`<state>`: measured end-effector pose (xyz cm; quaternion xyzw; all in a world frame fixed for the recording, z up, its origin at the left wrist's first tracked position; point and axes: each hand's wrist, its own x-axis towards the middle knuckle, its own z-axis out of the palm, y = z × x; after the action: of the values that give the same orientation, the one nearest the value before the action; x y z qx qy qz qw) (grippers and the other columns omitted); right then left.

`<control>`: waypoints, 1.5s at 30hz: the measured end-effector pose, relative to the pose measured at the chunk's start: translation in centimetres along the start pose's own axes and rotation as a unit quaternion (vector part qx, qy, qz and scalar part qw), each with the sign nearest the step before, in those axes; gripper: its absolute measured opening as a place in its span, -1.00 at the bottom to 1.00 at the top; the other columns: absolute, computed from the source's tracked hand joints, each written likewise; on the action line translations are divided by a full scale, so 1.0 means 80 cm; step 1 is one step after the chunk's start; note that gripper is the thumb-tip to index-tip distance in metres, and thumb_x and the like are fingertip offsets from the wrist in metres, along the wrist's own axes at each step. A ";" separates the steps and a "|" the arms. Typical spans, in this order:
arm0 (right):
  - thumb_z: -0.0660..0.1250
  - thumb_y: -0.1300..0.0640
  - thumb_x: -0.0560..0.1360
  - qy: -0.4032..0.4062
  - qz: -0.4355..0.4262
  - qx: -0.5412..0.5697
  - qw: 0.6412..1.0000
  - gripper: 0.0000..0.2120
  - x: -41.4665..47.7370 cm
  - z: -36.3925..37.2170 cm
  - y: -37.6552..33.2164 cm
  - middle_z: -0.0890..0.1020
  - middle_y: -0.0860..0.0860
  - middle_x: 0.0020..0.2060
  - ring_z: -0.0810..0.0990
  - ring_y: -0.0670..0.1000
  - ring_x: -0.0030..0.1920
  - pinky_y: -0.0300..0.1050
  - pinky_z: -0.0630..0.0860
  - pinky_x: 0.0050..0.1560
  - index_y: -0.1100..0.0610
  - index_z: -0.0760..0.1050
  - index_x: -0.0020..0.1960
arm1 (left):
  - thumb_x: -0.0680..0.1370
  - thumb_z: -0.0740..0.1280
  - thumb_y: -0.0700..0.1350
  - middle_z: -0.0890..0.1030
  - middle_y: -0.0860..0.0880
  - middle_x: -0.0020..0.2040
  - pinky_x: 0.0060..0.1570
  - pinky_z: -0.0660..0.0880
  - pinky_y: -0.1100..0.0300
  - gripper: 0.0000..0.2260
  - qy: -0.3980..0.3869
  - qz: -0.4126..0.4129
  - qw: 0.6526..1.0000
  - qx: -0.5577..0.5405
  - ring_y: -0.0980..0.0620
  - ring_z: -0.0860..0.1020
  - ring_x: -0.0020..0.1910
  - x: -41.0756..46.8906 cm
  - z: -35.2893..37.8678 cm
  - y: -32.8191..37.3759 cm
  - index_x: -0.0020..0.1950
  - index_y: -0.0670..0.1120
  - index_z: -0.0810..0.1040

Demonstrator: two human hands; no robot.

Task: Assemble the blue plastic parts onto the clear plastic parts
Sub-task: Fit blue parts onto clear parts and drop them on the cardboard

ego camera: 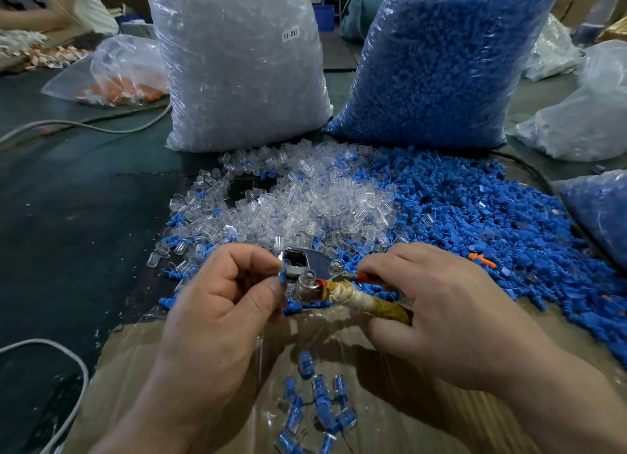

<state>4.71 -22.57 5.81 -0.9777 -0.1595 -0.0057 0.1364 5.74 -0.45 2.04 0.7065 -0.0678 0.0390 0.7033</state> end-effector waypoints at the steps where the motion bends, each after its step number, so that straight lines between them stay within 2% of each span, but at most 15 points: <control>1: 0.03 -0.36 0.32 0.000 0.000 0.002 1.000 -0.50 0.000 0.000 0.000 0.46 -0.27 -0.15 0.39 -0.21 -0.08 -0.23 0.39 -0.03 -0.24 0.41 0.17 | 0.35 0.38 -0.07 0.65 -0.07 -0.18 -0.32 0.60 0.26 -0.85 -0.002 0.003 1.000 0.006 0.05 0.63 -0.28 0.000 -0.001 0.000 -0.13 0.13 0.65; 8: 0.06 -0.35 0.33 0.006 -0.002 -0.009 1.000 -0.49 0.001 0.005 0.002 0.46 -0.28 -0.11 0.39 -0.20 -0.05 -0.27 0.37 -0.02 -0.24 0.39 0.22 | 0.39 0.37 -0.07 0.65 -0.04 -0.17 -0.31 0.59 0.27 -0.84 -0.009 0.023 1.000 0.012 0.08 0.63 -0.27 0.000 -0.002 -0.005 -0.11 0.17 0.63; 13: 0.06 -0.35 0.36 0.003 0.000 -0.007 1.000 -0.44 -0.001 0.007 0.003 0.47 -0.26 0.00 0.41 -0.15 0.06 -0.11 0.46 0.08 -0.22 0.34 0.31 | 0.41 0.37 -0.09 0.65 -0.05 -0.18 -0.29 0.59 0.26 -0.83 0.000 0.029 0.999 0.019 0.07 0.61 -0.27 0.000 -0.002 -0.008 -0.08 0.16 0.64; 23: 0.13 -0.30 0.34 0.014 -0.003 -0.005 1.000 -0.62 -0.001 0.003 -0.001 0.48 -0.25 -0.19 0.41 -0.19 -0.13 -0.24 0.36 -0.13 -0.19 0.45 0.08 | 0.36 0.37 -0.11 0.65 -0.05 -0.22 -0.32 0.59 0.28 -0.84 0.007 0.001 1.000 -0.006 0.08 0.61 -0.31 -0.005 0.001 0.006 -0.13 0.11 0.65; 25: 0.13 -0.30 0.34 0.010 -0.001 0.004 1.000 -0.62 -0.002 0.005 0.001 0.48 -0.27 -0.19 0.42 -0.19 -0.12 -0.26 0.38 -0.13 -0.20 0.45 0.07 | 0.42 0.40 -0.19 0.64 -0.06 -0.21 -0.34 0.58 0.29 -0.81 0.010 0.002 1.000 0.008 0.09 0.60 -0.32 -0.005 0.002 0.008 -0.15 0.12 0.64; 27: 0.15 -0.31 0.35 0.018 0.012 0.001 1.000 -0.60 -0.003 0.006 0.005 0.49 -0.28 -0.14 0.42 -0.20 -0.08 -0.31 0.37 -0.08 -0.21 0.45 0.12 | 0.50 0.39 -0.31 0.63 -0.08 -0.23 -0.38 0.57 0.32 -0.71 0.024 -0.009 0.999 0.033 0.11 0.59 -0.36 -0.005 0.003 0.006 -0.17 0.11 0.63; 29: 0.16 -0.33 0.35 0.048 0.035 -0.019 0.998 -0.56 -0.001 0.008 0.012 0.51 -0.27 -0.09 0.42 -0.17 -0.04 -0.30 0.37 -0.05 -0.20 0.44 0.16 | 0.53 0.37 -0.33 0.61 -0.09 -0.30 -0.46 0.53 0.33 -0.69 0.036 -0.032 0.997 0.051 0.11 0.54 -0.44 -0.005 0.004 0.006 -0.18 0.10 0.63; 32: 0.13 -0.39 0.36 0.057 0.085 -0.073 0.992 -0.44 0.008 0.011 0.020 0.53 -0.18 0.00 0.43 -0.05 0.06 -0.10 0.39 0.06 -0.17 0.41 0.27 | 0.54 0.39 -0.30 0.57 -0.03 -0.43 -0.58 0.40 0.35 -0.72 0.016 -0.082 0.994 0.065 0.12 0.44 -0.54 -0.006 0.007 0.004 -0.17 0.11 0.62; 34: 0.12 -0.43 0.34 0.035 0.100 -0.103 0.989 -0.39 0.015 0.013 0.021 0.53 -0.13 0.06 0.40 -0.02 0.11 -0.05 0.35 0.14 -0.16 0.39 0.29 | 0.53 0.41 -0.25 0.60 0.02 -0.42 -0.55 0.41 0.39 -0.71 -0.007 -0.087 0.989 0.121 0.18 0.46 -0.55 -0.008 0.011 0.001 -0.16 0.19 0.60; 38: 0.13 -0.46 0.35 0.028 0.106 -0.118 0.987 -0.34 0.020 0.013 0.019 0.49 -0.09 0.15 0.35 0.03 0.19 0.00 0.24 0.23 -0.13 0.38 0.32 | 0.55 0.41 -0.18 0.61 -0.06 -0.39 -0.54 0.44 0.37 -0.74 0.002 -0.092 0.986 0.139 0.18 0.47 -0.56 -0.010 0.016 -0.002 -0.10 0.24 0.60; 40: 0.13 -0.43 0.40 0.079 0.079 -0.098 0.989 -0.39 0.017 0.013 0.013 0.51 -0.08 0.14 0.38 0.04 0.19 0.04 0.30 0.24 -0.09 0.44 0.28 | 0.55 0.41 -0.13 0.64 0.02 -0.37 -0.52 0.44 0.38 -0.76 0.010 -0.087 0.985 0.149 0.20 0.51 -0.54 -0.011 0.016 -0.006 -0.08 0.26 0.60; 42: 0.12 -0.34 0.46 0.140 0.014 -0.074 0.987 -0.54 0.012 0.016 -0.007 0.58 -0.09 0.02 0.49 0.01 0.08 0.04 0.44 0.12 -0.07 0.51 0.15 | 0.54 0.42 -0.09 0.66 0.09 -0.33 -0.49 0.49 0.32 -0.78 0.012 -0.069 0.983 0.170 0.20 0.55 -0.48 -0.013 0.018 -0.007 -0.06 0.28 0.59; 45: 0.15 -0.13 0.56 0.142 -0.094 -0.040 0.985 -0.73 0.009 0.030 -0.033 0.58 -0.07 -0.15 0.51 0.02 -0.11 0.03 0.49 -0.04 0.00 0.54 -0.03 | 0.54 0.43 -0.13 0.66 0.11 -0.31 -0.42 0.52 0.29 -0.77 0.009 -0.004 0.977 0.214 0.20 0.56 -0.42 -0.016 0.020 -0.009 -0.06 0.25 0.60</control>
<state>4.48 -19.32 4.26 -0.9522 -0.2295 -0.1636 0.1174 4.50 -1.99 1.13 0.8406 -0.0491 0.0559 0.5366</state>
